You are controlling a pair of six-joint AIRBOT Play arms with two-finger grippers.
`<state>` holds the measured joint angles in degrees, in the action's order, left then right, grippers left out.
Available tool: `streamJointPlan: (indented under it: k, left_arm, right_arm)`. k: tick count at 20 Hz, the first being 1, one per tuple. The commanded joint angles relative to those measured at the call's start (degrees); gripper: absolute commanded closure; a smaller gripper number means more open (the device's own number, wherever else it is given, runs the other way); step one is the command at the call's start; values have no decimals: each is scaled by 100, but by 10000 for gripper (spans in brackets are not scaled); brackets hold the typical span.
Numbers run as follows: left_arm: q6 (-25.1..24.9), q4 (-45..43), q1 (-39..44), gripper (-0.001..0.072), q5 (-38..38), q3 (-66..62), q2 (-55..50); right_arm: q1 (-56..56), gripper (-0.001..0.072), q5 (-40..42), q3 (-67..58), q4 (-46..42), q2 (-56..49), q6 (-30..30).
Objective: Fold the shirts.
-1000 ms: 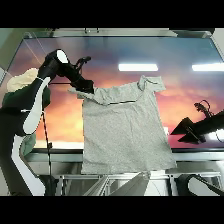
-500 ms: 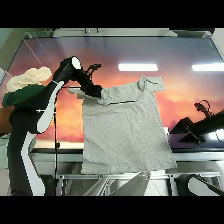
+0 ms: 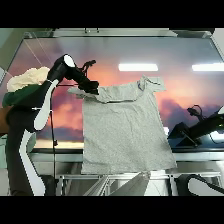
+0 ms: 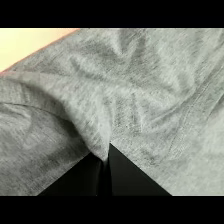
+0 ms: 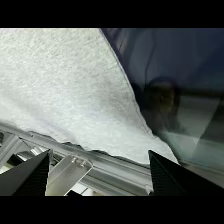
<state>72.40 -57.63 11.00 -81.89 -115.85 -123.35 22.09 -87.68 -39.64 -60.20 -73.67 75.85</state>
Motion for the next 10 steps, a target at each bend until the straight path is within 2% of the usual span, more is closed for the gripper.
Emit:
streamJointPlan:
  k: [1,7,8,10]
  left_arm:
    - [-63,634,-382,693,-20,-7,149]
    - [-146,634,-796,693,-20,-7,496]
    - [-144,638,-850,693,-26,-7,509]
    - [-144,664,-903,693,-81,-7,509]
  right_arm:
    - [-352,36,470,52,-24,-332,-201]
    - [-610,37,1298,55,151,-977,-348]
    - [-614,37,1327,59,271,-1117,-385]
    - [-708,39,1102,74,1027,-1427,-874]
